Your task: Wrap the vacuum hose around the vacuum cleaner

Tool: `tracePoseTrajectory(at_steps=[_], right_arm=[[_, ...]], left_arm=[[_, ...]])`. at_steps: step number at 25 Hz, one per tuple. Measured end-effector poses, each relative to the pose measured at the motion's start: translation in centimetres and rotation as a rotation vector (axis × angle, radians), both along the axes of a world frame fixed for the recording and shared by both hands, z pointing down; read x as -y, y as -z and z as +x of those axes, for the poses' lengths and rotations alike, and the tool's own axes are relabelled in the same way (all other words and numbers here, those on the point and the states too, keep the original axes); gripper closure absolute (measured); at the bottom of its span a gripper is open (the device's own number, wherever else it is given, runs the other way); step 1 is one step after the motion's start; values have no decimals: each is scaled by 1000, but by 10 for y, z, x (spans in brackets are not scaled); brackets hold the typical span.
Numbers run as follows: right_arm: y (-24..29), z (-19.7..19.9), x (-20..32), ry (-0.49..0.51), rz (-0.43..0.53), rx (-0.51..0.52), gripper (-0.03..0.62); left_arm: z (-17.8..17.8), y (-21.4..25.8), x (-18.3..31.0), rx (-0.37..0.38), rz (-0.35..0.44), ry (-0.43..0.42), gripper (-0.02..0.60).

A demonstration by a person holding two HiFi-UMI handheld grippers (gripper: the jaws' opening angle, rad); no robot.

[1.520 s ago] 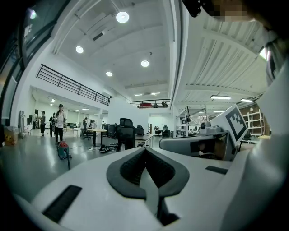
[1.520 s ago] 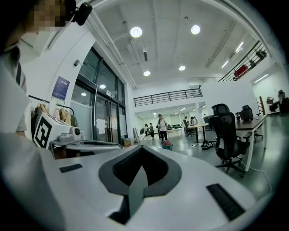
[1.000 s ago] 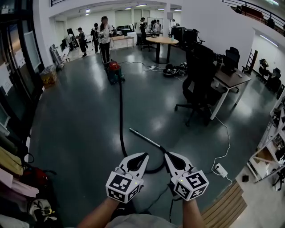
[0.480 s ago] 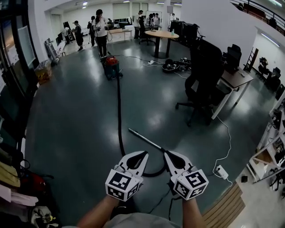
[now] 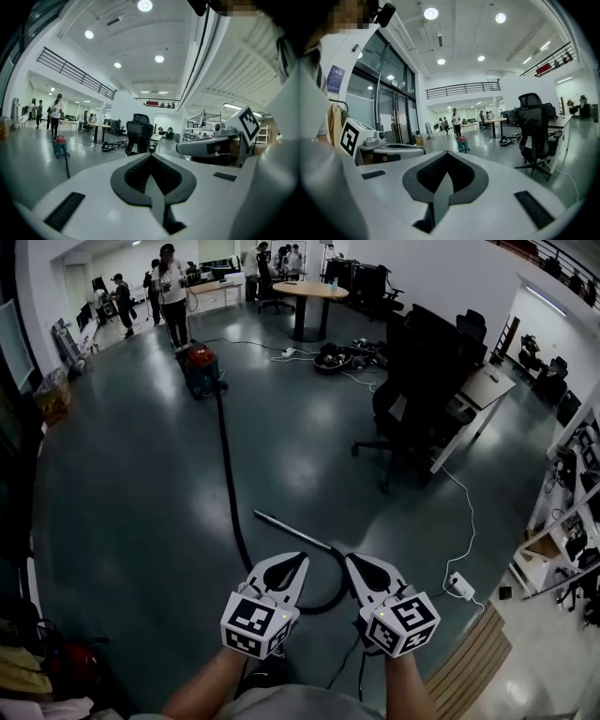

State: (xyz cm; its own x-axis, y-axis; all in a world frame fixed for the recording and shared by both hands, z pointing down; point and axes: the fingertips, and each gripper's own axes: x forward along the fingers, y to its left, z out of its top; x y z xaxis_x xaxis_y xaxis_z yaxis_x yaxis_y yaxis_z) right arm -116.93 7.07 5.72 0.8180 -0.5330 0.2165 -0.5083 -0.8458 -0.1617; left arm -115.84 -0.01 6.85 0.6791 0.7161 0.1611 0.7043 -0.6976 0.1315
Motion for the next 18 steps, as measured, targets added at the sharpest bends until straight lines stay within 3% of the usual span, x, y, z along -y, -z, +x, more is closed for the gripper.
tracePoseTrajectory(at_steps=[10,18], right_arm=[[-10,60,26,-62,-40,37,589],[-24,88,-6,-59,-19,43,589]], left_arm=[[61,-24,18,55,4,-91,574],[90,-40,-16,59,44,-99,574]])
